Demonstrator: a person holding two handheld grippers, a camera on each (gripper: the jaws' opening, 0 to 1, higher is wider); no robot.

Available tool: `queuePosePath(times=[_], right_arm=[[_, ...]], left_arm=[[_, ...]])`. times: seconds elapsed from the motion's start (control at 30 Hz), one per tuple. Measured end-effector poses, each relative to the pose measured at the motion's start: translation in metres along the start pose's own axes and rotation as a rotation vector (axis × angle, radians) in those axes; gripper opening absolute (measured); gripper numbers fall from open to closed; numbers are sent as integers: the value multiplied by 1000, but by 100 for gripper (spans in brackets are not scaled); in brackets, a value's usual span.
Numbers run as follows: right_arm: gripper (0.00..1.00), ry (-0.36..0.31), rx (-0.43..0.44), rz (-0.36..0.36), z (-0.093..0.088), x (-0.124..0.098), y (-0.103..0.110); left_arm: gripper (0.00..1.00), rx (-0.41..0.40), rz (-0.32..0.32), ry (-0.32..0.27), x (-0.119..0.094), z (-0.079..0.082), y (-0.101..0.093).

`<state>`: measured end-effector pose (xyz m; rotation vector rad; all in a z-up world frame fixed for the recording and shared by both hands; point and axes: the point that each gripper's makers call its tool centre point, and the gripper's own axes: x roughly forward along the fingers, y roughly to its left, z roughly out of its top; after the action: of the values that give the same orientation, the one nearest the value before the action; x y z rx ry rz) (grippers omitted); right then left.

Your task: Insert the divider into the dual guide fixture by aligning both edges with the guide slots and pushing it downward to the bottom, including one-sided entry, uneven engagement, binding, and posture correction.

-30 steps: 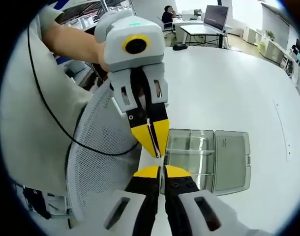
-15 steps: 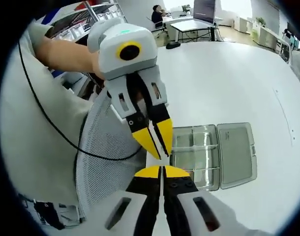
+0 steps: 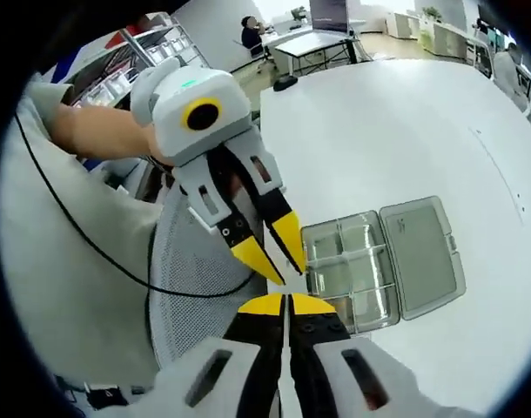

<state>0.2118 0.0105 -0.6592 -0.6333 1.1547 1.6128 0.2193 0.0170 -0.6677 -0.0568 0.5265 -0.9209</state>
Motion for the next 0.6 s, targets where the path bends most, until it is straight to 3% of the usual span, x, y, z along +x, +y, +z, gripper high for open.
queuePosePath(times=[0.07, 0.17, 0.6], right_arm=[[0, -2, -6, -1, 0, 0, -1], [0, -6, 55, -1, 1, 0, -3], [0, -16, 73, 4, 1, 2, -5]], left_arm=[[7, -4, 2, 4, 0, -1, 1], [7, -4, 6, 7, 0, -1, 1], [10, 15, 17, 28, 2, -7, 2]])
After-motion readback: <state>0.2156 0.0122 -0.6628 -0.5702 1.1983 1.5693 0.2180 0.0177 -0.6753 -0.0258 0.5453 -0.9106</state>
